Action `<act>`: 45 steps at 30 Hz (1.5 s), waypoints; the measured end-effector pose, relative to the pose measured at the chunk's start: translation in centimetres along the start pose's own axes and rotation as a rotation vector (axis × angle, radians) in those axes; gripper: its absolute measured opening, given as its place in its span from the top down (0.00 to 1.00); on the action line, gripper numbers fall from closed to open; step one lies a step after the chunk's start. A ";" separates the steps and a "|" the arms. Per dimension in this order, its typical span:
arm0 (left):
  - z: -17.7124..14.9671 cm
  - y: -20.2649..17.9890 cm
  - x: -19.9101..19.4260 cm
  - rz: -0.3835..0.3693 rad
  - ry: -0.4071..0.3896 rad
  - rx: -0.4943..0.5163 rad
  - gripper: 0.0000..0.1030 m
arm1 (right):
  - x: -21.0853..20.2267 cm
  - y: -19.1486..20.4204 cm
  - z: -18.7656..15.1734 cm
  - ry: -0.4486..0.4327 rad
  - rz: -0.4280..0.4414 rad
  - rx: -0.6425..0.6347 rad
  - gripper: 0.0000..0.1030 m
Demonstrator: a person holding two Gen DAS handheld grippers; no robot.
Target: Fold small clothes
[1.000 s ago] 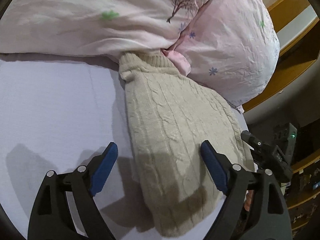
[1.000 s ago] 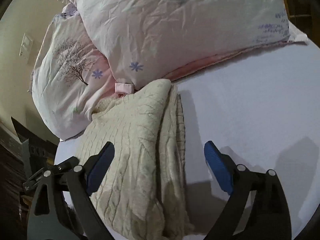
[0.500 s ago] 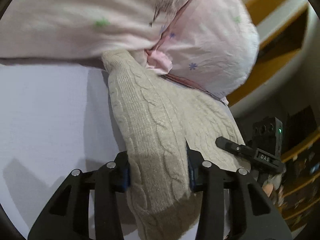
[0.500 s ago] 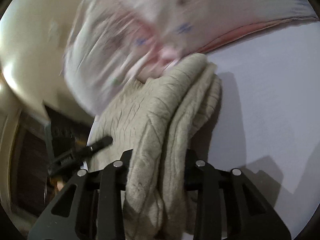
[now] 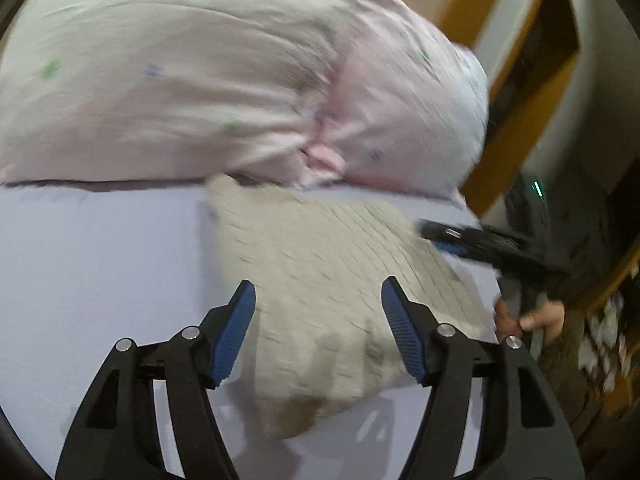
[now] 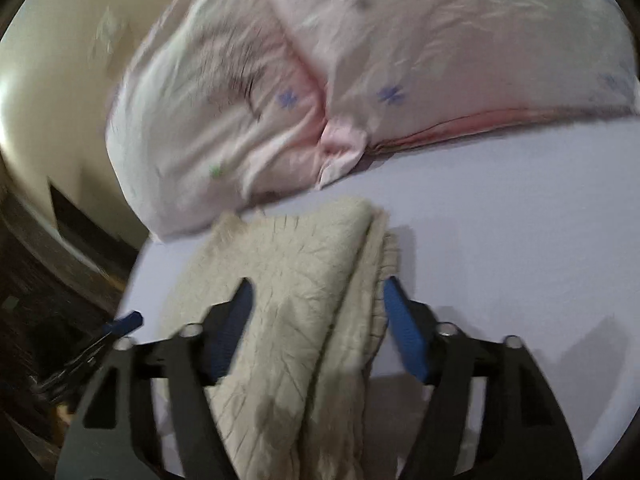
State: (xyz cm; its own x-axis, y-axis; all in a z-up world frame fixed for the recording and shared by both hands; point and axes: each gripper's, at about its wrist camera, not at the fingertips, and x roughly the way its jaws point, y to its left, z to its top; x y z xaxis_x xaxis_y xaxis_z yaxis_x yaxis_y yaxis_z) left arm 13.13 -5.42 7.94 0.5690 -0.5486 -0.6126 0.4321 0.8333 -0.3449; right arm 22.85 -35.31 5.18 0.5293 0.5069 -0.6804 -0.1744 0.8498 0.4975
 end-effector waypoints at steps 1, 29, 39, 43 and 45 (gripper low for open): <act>-0.6 -1.0 0.8 0.012 0.029 0.040 0.35 | 1.0 0.6 -0.1 0.025 -0.055 -0.037 0.62; -8.8 -2.0 -1.6 0.291 0.145 -0.026 0.01 | -8.9 3.0 -12.5 -0.158 -0.361 -0.102 0.02; -9.1 -2.3 0.8 0.377 0.215 0.013 0.01 | -2.7 4.6 -14.1 0.049 -0.362 -0.159 0.02; -9.1 -2.6 1.3 0.423 0.213 0.024 0.01 | -1.9 5.6 -15.3 0.043 -0.444 -0.211 0.02; -9.1 -2.7 1.4 0.444 0.209 0.029 0.01 | -1.9 5.8 -15.7 0.044 -0.462 -0.231 0.02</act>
State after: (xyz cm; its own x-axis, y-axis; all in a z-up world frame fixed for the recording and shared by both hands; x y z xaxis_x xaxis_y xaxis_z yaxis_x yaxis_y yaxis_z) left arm 6.40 -7.81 1.51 0.5511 -0.1130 -0.8267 0.2006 0.9797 -0.0001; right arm 7.83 -29.05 0.89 0.5603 0.0731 -0.8251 -0.1126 0.9936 0.0116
